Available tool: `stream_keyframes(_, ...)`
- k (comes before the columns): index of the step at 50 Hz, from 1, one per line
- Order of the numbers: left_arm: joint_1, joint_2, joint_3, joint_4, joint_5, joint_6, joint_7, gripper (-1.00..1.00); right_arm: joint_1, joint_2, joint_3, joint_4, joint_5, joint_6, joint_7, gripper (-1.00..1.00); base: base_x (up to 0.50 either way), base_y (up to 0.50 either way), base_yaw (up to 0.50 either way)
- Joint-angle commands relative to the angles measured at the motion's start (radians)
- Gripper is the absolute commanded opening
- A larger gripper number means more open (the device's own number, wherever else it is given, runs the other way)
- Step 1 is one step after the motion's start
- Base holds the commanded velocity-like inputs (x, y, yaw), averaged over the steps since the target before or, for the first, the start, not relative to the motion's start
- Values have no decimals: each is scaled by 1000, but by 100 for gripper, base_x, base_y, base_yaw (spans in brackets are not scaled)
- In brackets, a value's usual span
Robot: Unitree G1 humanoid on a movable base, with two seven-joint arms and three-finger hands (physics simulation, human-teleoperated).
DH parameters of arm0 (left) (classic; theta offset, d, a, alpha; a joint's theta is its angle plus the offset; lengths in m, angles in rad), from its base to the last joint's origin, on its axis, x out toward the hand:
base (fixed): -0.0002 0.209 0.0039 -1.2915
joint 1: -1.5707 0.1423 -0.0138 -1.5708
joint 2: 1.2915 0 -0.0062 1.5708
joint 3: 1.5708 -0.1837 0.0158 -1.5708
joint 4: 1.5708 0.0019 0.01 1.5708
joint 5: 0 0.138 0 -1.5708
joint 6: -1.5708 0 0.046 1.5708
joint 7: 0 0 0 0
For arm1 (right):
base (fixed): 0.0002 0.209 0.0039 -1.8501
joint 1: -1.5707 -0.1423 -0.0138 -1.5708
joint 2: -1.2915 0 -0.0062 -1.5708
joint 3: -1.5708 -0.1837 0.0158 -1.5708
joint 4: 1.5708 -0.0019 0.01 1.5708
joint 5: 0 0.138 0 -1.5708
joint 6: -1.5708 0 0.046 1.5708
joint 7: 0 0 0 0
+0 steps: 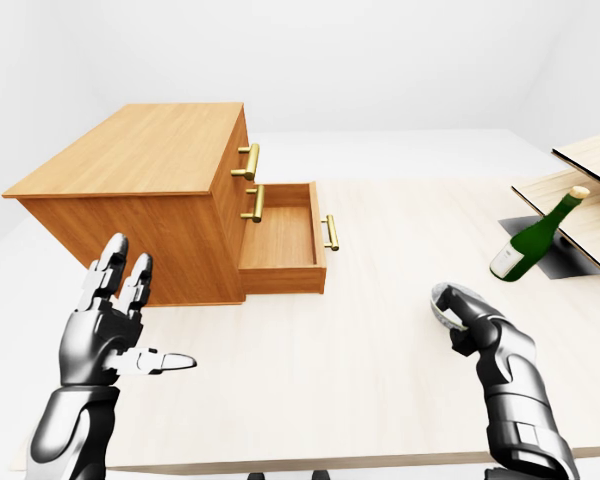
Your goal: Put the bowl on top of the cabinet.
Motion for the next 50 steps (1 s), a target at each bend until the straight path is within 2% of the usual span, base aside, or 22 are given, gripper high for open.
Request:
stream_keyframes(1,-35,2,-12,71,14,0,21,100,66,72,5,47,78,0,58,-100,0,0,0)
stream_keyframes(5,-28,1,-12,61,11,0,19,100,74,76,-2,0,74,0,79,-100,0,0,0)
stream_keyframes(9,-27,1,-8,52,6,0,17,100,107,85,-27,-156,51,0,156,-100,0,0,0)
stream_keyframes(11,-22,-1,-9,48,6,0,15,100,130,92,-48,-314,22,0,221,-100,0,0,0)
stream_keyframes(15,-14,-2,-14,42,8,0,13,100,123,82,-95,-566,-85,0,221,-100,0,0,0)
stream_keyframes(20,-11,-3,-16,44,10,0,13,100,34,50,-137,-780,-244,0,221,-100,0,0,0)
stream_keyframes(21,-16,2,-13,-3,4,0,20,100,9,36,-131,-840,-286,0,221,-100,0,0,0)
stream_keyframes(27,-8,-4,-15,40,10,0,11,100,-109,57,-116,-993,-449,0,221,-100,0,0,0)
stream_keyframes(29,-22,2,-8,-16,1,0,21,100,-144,84,-98,-1026,-506,0,221,-100,0,0,0)
stream_keyframes(32,-20,-1,-7,-22,3,0,19,100,-163,115,-90,-1065,-540,0,221,-100,0,0,0)
stream_keyframes(38,-23,-1,3,-35,-3,0,17,100,-216,214,-20,-1192,-629,0,221,-100,0,0,0)
stream_keyframes(41,-10,-9,-2,24,4,0,3,100,-232,268,18,-1230,-669,0,221,-100,0,0,0)
stream_keyframes(50,-22,-2,8,-37,-9,0,13,100,-271,380,82,-1260,-720,0,221,-100,0,0,0)
